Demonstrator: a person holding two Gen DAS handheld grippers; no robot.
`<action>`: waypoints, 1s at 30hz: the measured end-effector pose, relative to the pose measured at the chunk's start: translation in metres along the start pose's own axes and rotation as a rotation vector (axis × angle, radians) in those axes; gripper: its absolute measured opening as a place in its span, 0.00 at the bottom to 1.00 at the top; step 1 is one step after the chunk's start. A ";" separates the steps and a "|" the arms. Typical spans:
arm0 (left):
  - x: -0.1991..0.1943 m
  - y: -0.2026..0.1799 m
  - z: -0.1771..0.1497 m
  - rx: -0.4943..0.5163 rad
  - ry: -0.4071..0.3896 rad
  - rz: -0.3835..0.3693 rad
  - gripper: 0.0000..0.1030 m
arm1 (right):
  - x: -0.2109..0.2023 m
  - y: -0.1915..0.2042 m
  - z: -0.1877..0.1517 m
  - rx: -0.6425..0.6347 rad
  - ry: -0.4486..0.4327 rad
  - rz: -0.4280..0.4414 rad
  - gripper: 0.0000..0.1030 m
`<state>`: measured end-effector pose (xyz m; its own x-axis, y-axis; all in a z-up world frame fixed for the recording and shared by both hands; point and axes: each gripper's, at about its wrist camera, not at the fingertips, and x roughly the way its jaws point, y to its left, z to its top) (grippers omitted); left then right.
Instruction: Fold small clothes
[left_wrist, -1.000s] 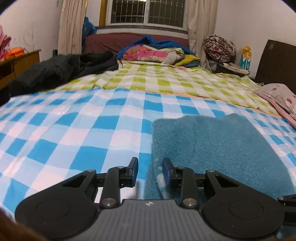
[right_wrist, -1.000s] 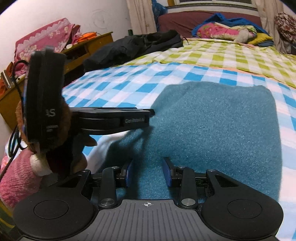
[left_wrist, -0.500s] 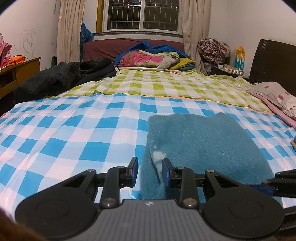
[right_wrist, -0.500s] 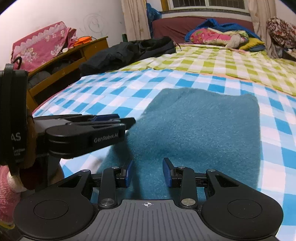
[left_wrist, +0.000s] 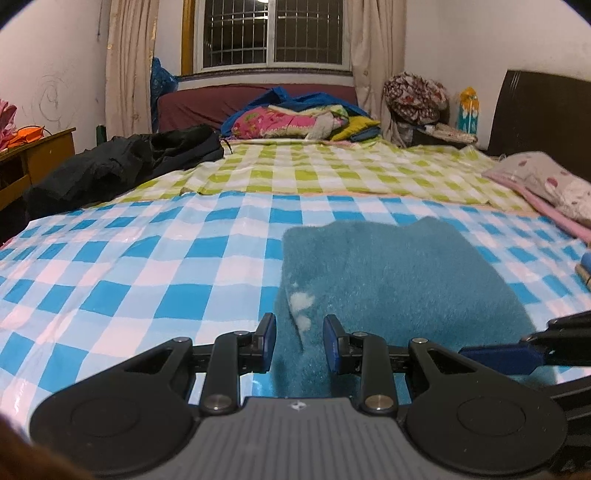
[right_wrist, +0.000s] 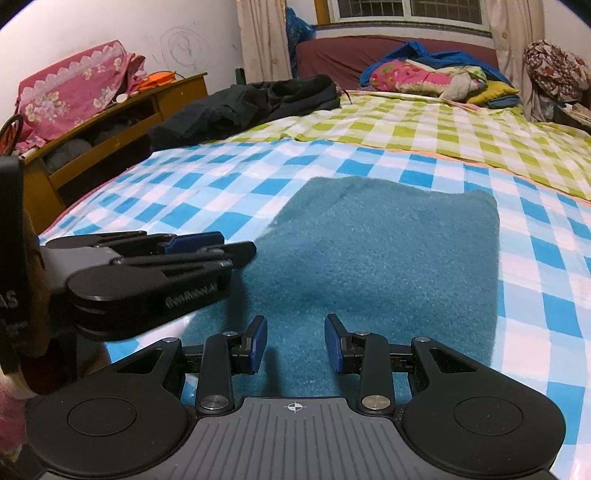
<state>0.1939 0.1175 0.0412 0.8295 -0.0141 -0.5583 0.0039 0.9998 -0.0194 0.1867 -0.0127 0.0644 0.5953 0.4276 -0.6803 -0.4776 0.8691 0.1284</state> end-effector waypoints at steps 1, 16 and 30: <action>0.002 0.000 -0.001 0.010 0.008 0.014 0.36 | 0.000 0.000 0.000 0.000 0.002 -0.002 0.33; -0.006 0.044 -0.023 -0.142 0.043 0.082 0.30 | -0.031 -0.051 -0.009 0.122 -0.054 -0.090 0.33; 0.006 -0.005 -0.008 -0.035 0.041 -0.100 0.49 | -0.024 -0.110 -0.014 0.287 -0.079 -0.144 0.67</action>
<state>0.1950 0.1125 0.0315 0.8025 -0.1148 -0.5856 0.0651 0.9923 -0.1052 0.2160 -0.1215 0.0567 0.6970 0.3033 -0.6497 -0.1901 0.9519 0.2403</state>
